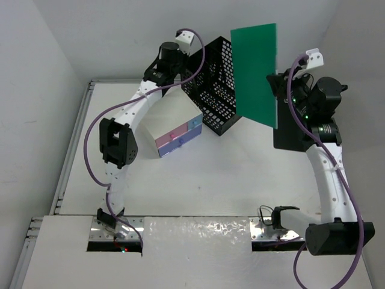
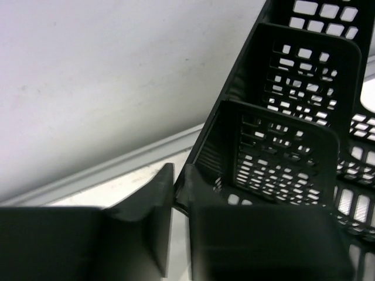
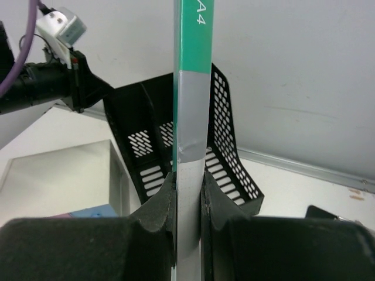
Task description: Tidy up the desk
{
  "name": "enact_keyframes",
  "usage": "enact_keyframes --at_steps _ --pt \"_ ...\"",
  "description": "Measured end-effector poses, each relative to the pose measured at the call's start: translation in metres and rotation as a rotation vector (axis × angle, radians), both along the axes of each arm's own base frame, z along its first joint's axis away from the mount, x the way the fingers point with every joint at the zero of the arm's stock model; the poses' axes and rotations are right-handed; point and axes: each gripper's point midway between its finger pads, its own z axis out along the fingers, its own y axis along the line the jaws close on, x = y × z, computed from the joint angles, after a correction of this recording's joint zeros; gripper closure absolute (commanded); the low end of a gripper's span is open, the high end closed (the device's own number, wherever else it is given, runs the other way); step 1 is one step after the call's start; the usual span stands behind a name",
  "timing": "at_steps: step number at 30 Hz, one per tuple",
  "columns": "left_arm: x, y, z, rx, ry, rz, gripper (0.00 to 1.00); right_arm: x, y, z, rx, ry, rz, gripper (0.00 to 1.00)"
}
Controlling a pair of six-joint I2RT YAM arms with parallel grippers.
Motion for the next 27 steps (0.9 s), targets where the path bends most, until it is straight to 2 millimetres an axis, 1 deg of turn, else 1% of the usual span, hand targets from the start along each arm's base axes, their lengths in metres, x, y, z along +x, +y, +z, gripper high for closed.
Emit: enact_keyframes --at_steps 2,4,8,11,12,13,14,16,17,18,20,23,25,27 --pt "0.000 -0.001 0.001 0.011 -0.013 -0.026 1.00 0.001 0.009 0.003 -0.005 -0.017 0.021 1.00" --pt "0.000 -0.004 0.001 0.032 -0.030 -0.068 1.00 0.002 0.017 0.007 -0.013 -0.042 0.042 1.00" --pt "-0.001 -0.011 0.003 0.079 -0.059 -0.150 1.00 0.000 0.042 0.013 -0.038 -0.090 0.102 1.00" --pt "-0.002 -0.013 0.004 0.102 -0.070 -0.198 1.00 -0.001 0.052 0.013 -0.053 -0.111 0.123 1.00" --pt "-0.002 -0.013 0.004 0.102 -0.071 -0.207 0.96 0.000 0.053 0.013 -0.057 -0.117 0.121 1.00" --pt "-0.002 -0.012 0.003 0.101 -0.068 -0.209 0.90 0.001 0.052 0.013 -0.060 -0.120 0.116 1.00" --pt "-0.002 -0.012 0.003 0.098 -0.065 -0.206 0.72 0.002 0.051 0.012 -0.065 -0.122 0.109 1.00" --pt "-0.002 -0.011 0.004 0.083 -0.061 -0.199 0.57 0.006 0.049 0.010 -0.071 -0.120 0.093 1.00" --pt "-0.002 -0.011 0.004 0.068 -0.054 -0.188 0.47 0.008 0.048 0.007 -0.072 -0.117 0.086 1.00" --pt "-0.002 -0.012 0.005 0.058 -0.050 -0.177 0.42 0.010 0.047 0.003 -0.073 -0.110 0.081 1.00" --pt "-0.004 -0.012 0.004 0.035 -0.030 -0.155 0.36 0.014 0.045 -0.005 -0.074 -0.090 0.065 1.00" --pt "-0.006 -0.014 0.002 0.008 -0.006 -0.133 0.34 0.019 0.042 -0.018 -0.076 -0.060 0.047 1.00" --pt "-0.008 -0.017 -0.001 -0.008 0.008 -0.129 0.34 0.019 0.040 -0.026 -0.079 -0.043 0.039 1.00" --pt "-0.008 -0.023 -0.004 -0.024 0.020 -0.138 0.47 0.020 0.040 -0.033 -0.082 -0.029 0.035 1.00"
